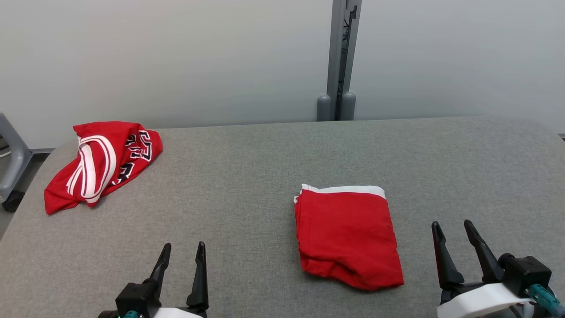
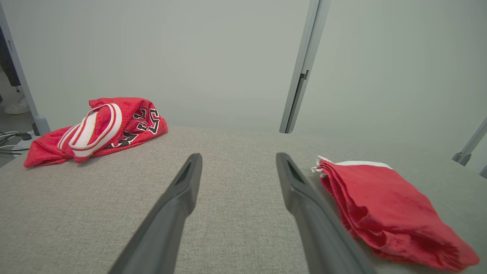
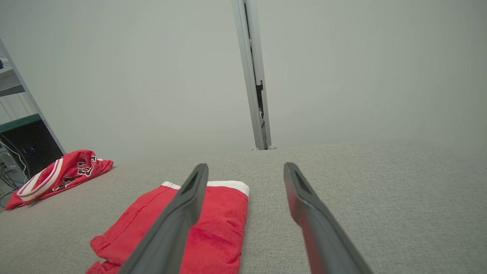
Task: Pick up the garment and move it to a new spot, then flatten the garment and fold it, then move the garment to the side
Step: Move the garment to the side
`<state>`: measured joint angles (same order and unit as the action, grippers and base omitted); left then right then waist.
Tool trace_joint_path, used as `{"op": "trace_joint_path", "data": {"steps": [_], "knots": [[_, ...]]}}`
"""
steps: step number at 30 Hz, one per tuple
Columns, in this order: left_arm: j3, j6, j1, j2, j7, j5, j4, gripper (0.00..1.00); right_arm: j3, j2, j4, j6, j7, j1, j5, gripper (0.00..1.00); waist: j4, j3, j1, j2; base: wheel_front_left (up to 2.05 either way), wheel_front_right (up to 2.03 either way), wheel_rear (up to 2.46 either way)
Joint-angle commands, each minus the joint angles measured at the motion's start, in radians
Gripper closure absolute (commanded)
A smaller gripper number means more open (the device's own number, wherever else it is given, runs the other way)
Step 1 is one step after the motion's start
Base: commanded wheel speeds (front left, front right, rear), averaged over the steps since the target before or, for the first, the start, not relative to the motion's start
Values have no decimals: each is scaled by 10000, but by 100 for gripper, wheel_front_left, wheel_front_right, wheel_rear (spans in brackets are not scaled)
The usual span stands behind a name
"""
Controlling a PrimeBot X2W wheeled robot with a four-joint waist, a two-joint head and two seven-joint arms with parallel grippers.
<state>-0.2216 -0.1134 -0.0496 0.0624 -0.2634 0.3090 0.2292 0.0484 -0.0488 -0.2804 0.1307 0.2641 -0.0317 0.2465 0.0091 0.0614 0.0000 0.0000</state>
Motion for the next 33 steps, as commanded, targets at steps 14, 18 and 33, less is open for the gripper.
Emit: {"op": "trace_joint_path", "data": {"steps": [14, 18, 33], "knots": [[-64, 125, 68, -24, -17, -193, 65, 0, -203, -39, -1044, 3, -835, -743, 309, 0, 379, -129, 0, 0, 0, 0, 0], [-117, 155, 149, -39, -17, -198, 125, 0, 2, -591, -1726, 3, -1943, -1301, 413, 0, 613, -244, 0, 0, 0, 0, 0], [-292, 248, 423, -77, -17, -245, 289, 0, 1417, -1966, -3986, 3, -4696, -2988, 2974, 0, 1621, -784, 0, 0, 0, 0, 0]]}}
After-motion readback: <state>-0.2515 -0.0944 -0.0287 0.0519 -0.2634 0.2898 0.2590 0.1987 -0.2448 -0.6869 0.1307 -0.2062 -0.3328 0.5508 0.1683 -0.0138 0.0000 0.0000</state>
